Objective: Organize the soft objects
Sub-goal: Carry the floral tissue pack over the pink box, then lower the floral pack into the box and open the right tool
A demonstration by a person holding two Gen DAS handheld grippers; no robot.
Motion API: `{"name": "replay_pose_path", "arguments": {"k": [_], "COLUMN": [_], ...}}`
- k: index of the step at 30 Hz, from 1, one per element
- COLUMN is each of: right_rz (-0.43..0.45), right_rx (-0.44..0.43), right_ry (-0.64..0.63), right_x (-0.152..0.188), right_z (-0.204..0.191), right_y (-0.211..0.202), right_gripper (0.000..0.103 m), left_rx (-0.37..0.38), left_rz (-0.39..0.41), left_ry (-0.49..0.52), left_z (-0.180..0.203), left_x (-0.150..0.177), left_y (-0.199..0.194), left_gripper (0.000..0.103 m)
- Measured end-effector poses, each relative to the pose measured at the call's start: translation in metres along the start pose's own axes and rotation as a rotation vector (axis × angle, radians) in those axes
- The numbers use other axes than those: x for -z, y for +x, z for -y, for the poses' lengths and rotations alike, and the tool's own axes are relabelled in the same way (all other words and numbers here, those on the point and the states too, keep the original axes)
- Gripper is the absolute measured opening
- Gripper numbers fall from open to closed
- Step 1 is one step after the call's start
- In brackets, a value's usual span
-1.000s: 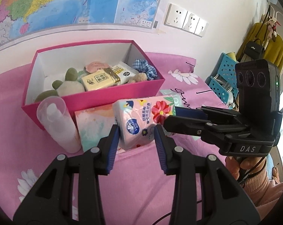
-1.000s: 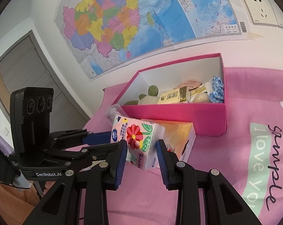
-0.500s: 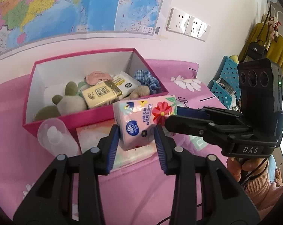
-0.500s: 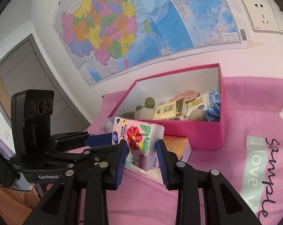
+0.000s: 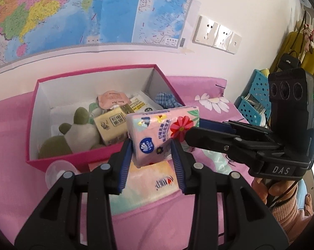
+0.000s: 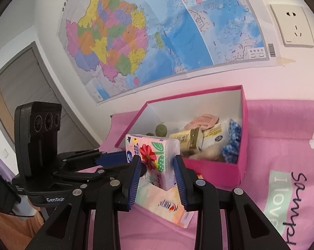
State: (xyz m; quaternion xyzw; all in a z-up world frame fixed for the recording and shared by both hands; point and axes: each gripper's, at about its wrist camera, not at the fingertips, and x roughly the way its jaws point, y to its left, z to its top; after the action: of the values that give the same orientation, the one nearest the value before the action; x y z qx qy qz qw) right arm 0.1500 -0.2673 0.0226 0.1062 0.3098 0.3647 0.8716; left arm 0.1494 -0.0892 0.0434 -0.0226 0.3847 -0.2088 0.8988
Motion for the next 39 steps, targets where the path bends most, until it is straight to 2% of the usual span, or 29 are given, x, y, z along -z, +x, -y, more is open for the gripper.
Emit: {"name": "replay_pose_path", "arguments": {"k": [5,14,39], "right_rz": [-0.003,-0.004,-0.029], "right_rx": [-0.016,0.007,0.112], "right_ry": [0.024,0.041,0.091], "right_x": [-0.011,-0.022,-0.042], "right_z": [0.010,0.019,0.043], "right_y": [0.009,0.025,0.061], "right_gripper": [0.033,0.033,0.033], "left_rx": [-0.014,-0.030,-0.049], "left_rz": [-0.001,-0.013,-0.084], "left_ry": [-0.005,-0.020,-0.090], "left_z": [-0.004,-0.011,-0.029], "left_x": [-0.009,-0.020,-0.043], "left_y": [0.006,0.019,0.062], "left_gripper": [0.040,0.040,0.040]}}
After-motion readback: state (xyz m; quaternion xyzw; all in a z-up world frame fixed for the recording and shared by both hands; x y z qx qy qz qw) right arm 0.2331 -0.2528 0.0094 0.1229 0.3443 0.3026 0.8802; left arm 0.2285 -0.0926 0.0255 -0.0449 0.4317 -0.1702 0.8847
